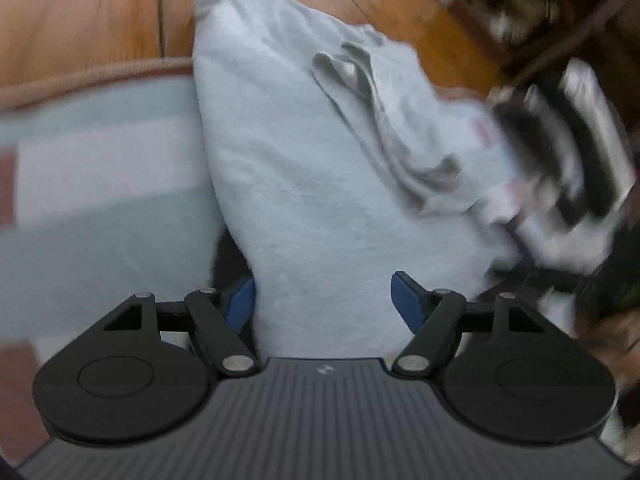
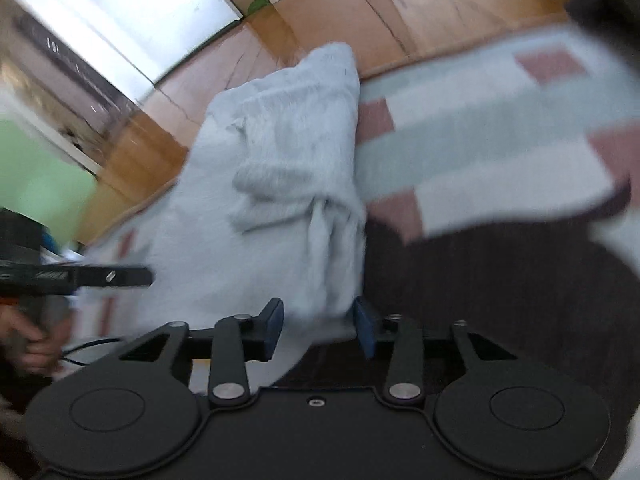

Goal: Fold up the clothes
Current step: 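Grasp the folded shirt edge with the left gripper while the right gripper holds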

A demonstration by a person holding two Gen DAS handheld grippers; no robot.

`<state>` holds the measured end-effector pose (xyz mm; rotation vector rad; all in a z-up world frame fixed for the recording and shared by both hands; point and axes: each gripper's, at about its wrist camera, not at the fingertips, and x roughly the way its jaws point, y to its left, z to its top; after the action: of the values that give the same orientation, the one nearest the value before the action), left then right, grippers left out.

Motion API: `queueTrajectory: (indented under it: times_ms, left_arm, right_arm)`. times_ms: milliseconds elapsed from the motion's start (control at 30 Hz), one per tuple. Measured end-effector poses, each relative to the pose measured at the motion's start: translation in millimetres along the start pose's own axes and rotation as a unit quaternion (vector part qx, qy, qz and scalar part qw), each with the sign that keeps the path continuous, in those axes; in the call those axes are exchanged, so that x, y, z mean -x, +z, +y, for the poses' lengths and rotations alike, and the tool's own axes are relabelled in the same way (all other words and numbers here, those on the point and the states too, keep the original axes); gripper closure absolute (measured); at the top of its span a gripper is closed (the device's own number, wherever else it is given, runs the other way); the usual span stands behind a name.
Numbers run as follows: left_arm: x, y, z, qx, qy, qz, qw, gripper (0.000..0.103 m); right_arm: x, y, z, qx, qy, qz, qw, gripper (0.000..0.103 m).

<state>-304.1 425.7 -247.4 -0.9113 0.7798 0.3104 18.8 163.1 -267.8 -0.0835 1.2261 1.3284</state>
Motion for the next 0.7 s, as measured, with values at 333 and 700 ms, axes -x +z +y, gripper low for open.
queueTrajectory:
  times_ms: [333, 700]
  left_arm:
    - [1.7, 8.0, 5.8, 0.048, -0.11, -0.046, 0.9917, 0.061]
    - [-6.2, -3.4, -3.7, 0.044, -0.024, 0.024, 0.9985, 0.061]
  right_arm:
    - [-21.5, 7.2, -10.8, -0.107, 0.059, -0.032, 0.992, 0.085]
    - [-3.8, 30.4, 27.1, -0.046, 0.05, -0.072, 0.995, 0.085]
